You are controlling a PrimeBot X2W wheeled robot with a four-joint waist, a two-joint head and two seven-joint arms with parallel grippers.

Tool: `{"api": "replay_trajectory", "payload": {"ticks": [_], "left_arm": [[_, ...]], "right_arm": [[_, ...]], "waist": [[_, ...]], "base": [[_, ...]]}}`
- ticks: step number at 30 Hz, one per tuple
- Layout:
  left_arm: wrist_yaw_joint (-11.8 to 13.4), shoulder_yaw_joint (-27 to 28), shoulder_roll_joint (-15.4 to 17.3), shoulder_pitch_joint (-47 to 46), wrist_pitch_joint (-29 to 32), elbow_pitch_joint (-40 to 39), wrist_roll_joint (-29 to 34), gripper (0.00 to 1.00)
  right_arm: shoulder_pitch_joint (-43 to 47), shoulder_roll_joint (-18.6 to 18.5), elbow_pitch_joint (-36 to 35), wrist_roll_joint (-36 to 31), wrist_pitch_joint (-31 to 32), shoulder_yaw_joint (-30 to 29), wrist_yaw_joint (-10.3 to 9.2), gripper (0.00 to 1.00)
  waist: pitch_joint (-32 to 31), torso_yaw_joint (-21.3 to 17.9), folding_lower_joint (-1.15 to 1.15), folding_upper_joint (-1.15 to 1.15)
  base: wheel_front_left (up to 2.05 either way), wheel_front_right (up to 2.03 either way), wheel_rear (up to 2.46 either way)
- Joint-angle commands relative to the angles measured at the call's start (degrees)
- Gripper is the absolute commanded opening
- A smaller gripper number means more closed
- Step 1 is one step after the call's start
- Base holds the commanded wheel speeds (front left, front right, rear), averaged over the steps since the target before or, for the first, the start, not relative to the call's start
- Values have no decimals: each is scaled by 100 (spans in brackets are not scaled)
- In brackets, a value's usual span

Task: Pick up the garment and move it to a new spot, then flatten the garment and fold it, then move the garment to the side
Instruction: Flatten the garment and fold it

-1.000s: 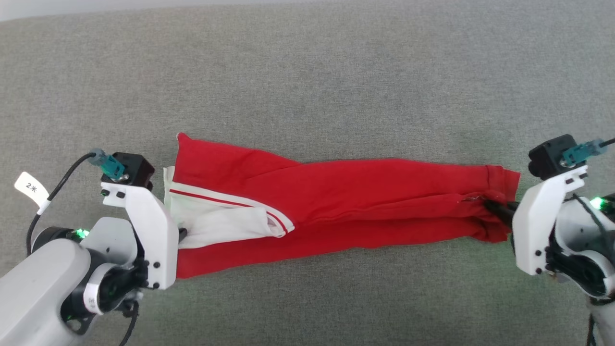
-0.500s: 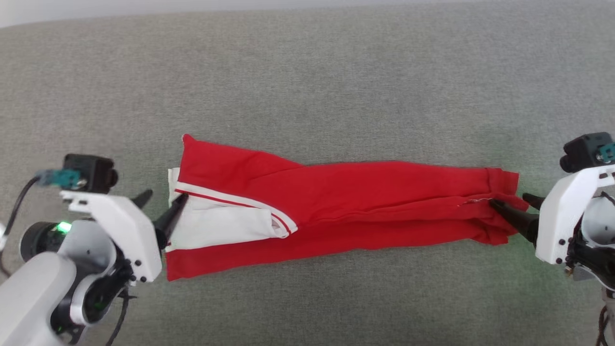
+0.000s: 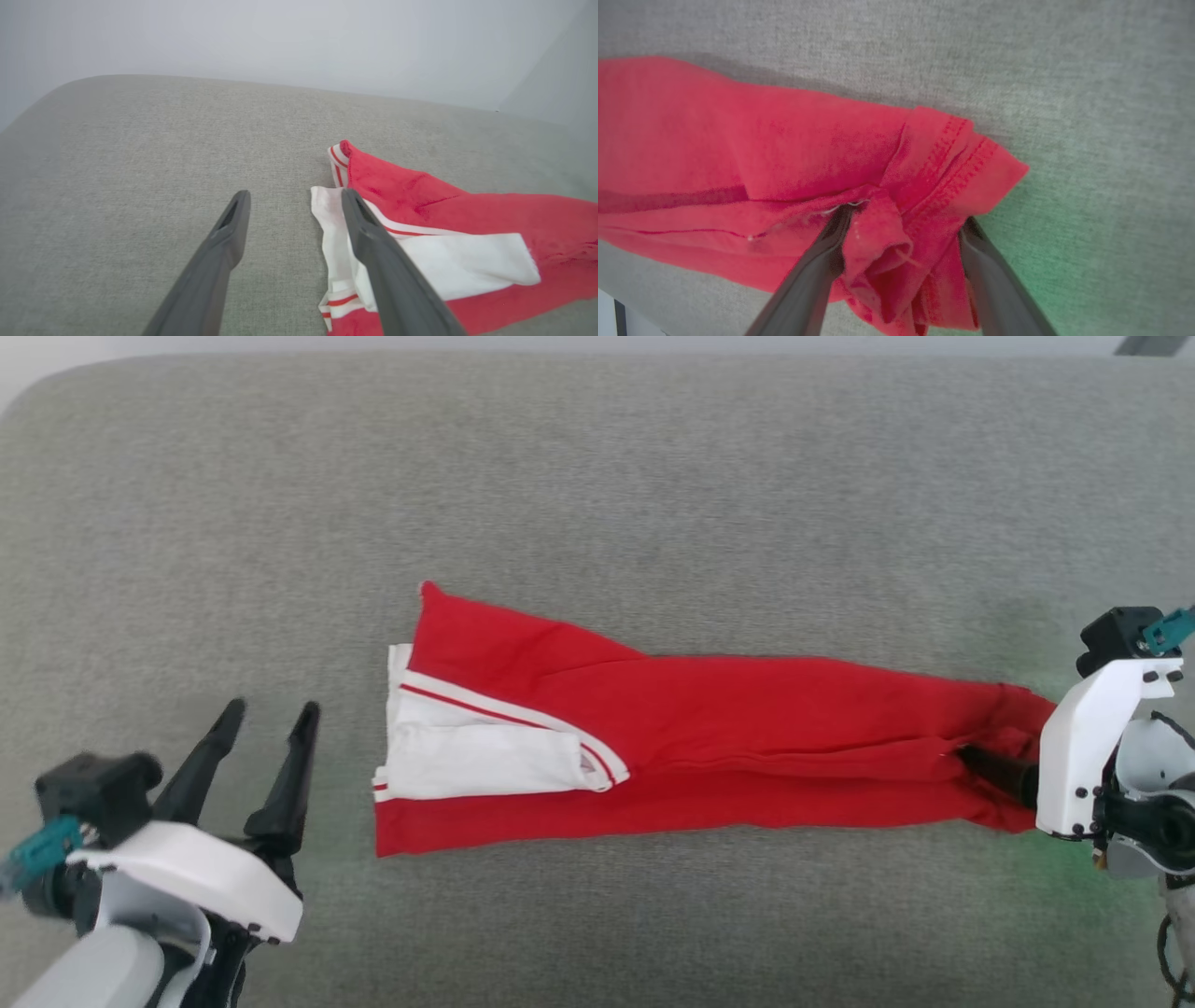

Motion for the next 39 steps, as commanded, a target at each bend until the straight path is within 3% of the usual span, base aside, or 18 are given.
{"api": "replay_trajectory", "payload": {"ticks": [1, 3, 4, 5, 6, 11, 17, 24, 33, 39], "left_arm": [[4, 65, -59, 123, -124, 54, 21, 100], [-3, 199, -174, 244, -301, 119, 106, 100], [8, 288, -255, 328, -350, 179, 128, 100], [-45, 371, -340, 418, -385, 203, 182, 100], [-76, 470, -439, 490, -404, 223, 242, 100], [-373, 1323, -1118, 1003, -417, 238, 626, 100], [-951, 2327, -1928, 1539, -418, 238, 1218, 100], [-1617, 3122, -2678, 1784, -417, 316, 1861, 100], [-2005, 3593, -3236, 1736, -417, 571, 2276, 100], [-2072, 3679, -3354, 1706, -418, 661, 2377, 100]], "right_arm": [[30, 135, 207, 125, 42, 212, -1, 100], [-13, 150, 363, 249, 97, 410, -1, 100], [-21, 145, 430, 329, 138, 494, 0, 77], [-27, 123, 449, 413, 182, 602, 5, 27], [-27, 98, 474, 508, 202, 670, 6, 0], [-119, -143, 463, 868, 157, 639, -1, 0], [-111, -455, 275, 1181, 162, 347, -2, 0], [-31, -857, 362, 1027, 52, -211, -3, 0], [-233, -1365, 969, 313, -70, -1074, -3, 0], [-366, -1307, 1055, 168, 11, -1152, -3, 0]], "waist": [[11, 84, 0, 0], [14, 158, 0, 0], [12, 194, 0, 0], [8, 222, 0, 0], [7, 247, 0, 0], [-36, 331, 0, 0], [-138, 331, 0, 0], [-235, 287, 0, 0], [-315, 167, 0, 0], [-365, 100, 0, 0]], "base": [[0, 0, 0], [0, 0, 0], [0, 0, 0], [0, 0, 0], [0, 0, 0], [0, 0, 0], [0, 0, 0], [0, 0, 0], [0, 0, 0], [0, 0, 0]]}}
